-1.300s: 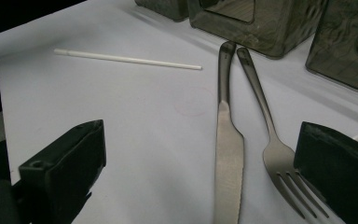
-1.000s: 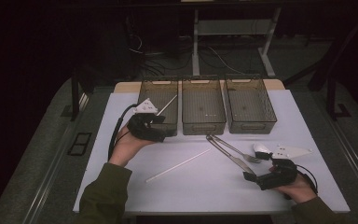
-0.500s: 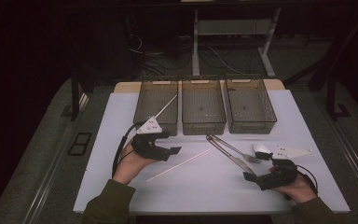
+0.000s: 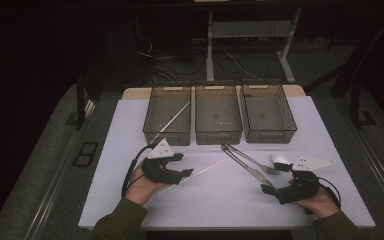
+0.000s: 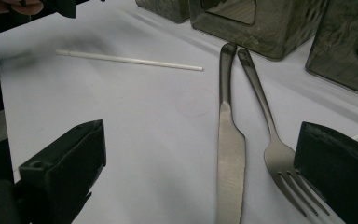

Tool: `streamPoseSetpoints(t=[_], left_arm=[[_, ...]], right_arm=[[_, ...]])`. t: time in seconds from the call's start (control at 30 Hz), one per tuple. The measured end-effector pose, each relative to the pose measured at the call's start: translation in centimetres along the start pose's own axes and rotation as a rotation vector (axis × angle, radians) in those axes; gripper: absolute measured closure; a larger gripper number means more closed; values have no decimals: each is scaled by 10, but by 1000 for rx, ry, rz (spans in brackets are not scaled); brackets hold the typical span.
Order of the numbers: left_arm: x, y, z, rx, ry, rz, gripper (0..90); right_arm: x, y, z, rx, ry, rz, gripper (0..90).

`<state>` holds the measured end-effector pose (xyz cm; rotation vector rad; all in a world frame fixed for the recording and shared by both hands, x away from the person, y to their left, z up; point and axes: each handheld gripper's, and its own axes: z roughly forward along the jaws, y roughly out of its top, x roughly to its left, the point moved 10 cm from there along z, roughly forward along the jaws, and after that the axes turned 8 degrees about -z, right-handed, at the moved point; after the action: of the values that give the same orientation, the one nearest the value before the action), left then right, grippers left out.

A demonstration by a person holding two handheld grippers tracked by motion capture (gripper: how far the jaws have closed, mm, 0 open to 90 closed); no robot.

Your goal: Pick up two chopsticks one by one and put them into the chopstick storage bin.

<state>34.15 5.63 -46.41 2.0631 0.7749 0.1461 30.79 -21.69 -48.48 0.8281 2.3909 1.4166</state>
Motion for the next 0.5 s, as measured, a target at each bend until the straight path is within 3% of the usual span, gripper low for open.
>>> streamPoseSetpoints(t=[0.5], left_arm=[[-2,-17,18,115,-23,-10,661]], right_arm=[[-1,0,0,-1,-4,1,23]])
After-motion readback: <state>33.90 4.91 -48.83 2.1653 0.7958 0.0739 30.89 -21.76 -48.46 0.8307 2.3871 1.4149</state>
